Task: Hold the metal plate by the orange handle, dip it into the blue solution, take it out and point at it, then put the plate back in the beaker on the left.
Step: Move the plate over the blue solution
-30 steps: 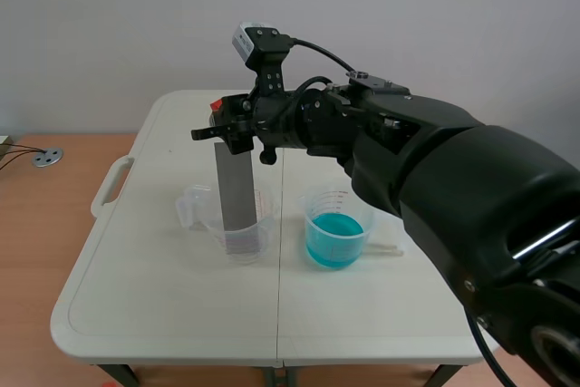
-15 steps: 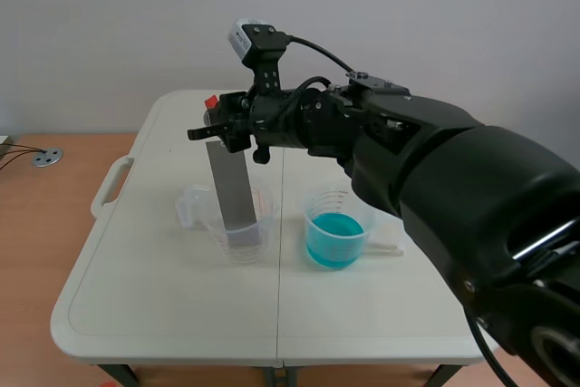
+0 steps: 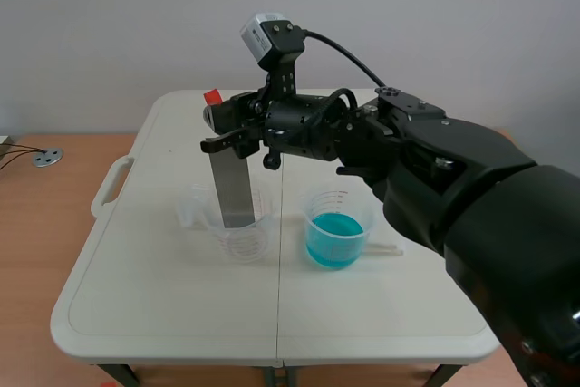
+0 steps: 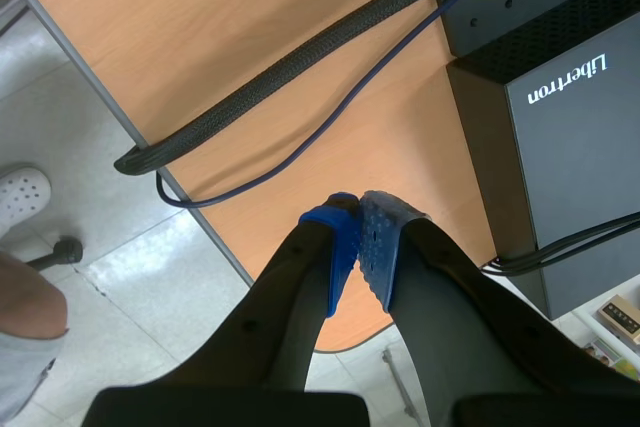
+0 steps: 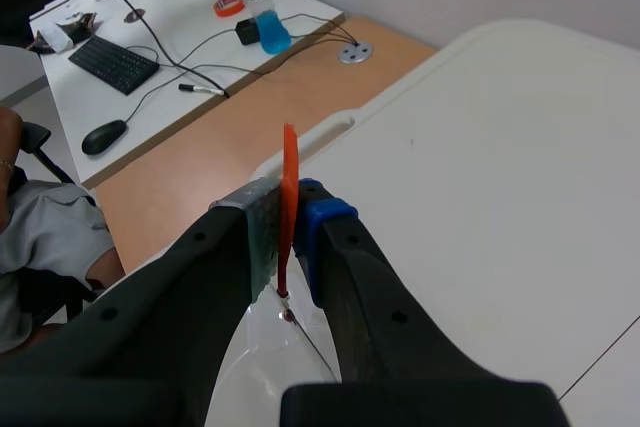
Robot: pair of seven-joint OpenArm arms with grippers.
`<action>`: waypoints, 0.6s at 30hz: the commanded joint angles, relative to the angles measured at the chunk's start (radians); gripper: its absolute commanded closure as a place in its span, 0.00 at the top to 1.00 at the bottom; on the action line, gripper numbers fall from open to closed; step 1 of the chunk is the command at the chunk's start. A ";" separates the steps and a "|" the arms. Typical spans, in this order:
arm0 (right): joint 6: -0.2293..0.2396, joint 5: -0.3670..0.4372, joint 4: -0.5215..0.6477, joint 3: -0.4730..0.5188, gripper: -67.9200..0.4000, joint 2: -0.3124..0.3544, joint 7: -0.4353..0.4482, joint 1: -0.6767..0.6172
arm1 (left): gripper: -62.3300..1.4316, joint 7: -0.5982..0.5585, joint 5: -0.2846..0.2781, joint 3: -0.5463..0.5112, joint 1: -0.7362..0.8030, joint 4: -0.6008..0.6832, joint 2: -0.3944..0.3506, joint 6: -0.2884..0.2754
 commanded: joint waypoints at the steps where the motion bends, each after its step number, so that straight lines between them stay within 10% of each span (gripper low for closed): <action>1: 0.004 0.014 0.055 0.001 0.02 0.006 0.019 0.014 | 0.05 -0.005 -0.006 0.001 0.005 0.014 0.002 -0.003; 18: 0.003 -0.035 0.393 0.002 0.02 0.095 0.023 -0.115 | 0.05 -0.006 -0.006 -0.113 0.006 0.034 0.002 -0.002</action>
